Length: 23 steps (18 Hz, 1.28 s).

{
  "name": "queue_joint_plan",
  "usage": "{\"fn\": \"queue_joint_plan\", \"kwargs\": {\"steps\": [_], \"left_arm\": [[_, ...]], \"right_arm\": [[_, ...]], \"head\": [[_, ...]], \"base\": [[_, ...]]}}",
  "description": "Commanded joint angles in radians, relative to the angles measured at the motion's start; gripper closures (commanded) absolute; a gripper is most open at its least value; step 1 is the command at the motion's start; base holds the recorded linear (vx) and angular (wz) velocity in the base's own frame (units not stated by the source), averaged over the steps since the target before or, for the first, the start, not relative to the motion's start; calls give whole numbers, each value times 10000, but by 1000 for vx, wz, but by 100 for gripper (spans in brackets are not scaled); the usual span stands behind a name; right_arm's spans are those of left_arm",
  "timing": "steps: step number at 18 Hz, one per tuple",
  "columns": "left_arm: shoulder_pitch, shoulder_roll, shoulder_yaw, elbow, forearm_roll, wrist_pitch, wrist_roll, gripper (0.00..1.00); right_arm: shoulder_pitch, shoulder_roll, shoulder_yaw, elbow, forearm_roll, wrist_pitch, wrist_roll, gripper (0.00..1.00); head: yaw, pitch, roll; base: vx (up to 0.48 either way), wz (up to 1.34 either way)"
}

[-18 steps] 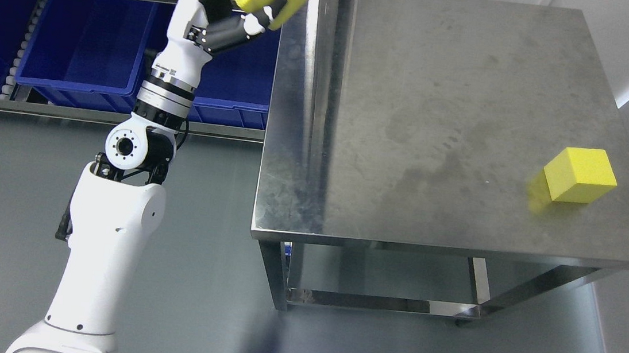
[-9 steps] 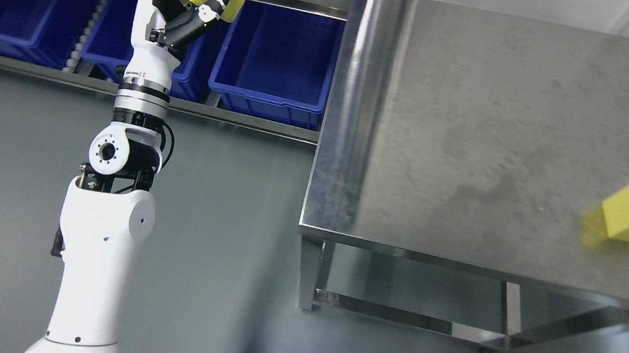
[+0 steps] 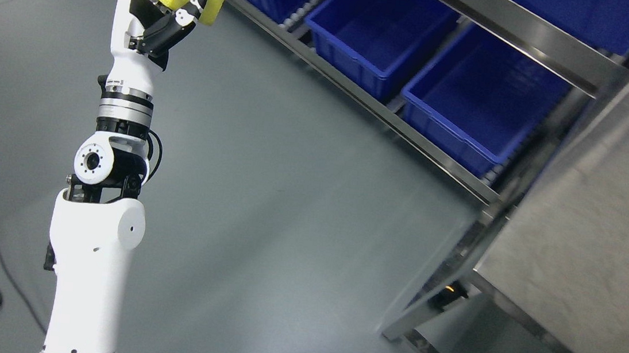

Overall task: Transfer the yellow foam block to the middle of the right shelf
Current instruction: 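Hold the cube raised in the left hand while turning toward the blue bins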

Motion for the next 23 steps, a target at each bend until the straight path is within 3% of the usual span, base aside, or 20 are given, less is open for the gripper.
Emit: {"fn": "queue_joint_plan", "kwargs": {"steps": [1, 10, 23], "left_arm": [[161, 91, 561, -448, 10, -26, -61, 47], [176, 91, 561, -571, 10, -11, -154, 47], [682, 91, 699, -1169, 10, -11, -169, 47]], "right_arm": [[16, -175, 2, -175, 31, 6, 1, 0], [16, -175, -14, -175, 31, 6, 1, 0], [16, -175, 2, -175, 31, 6, 1, 0]], "head": [[0, 0, 0], [0, 0, 0], [0, 0, 0]], "base": [[-8, 1051], [39, 903], [151, 279]]}}
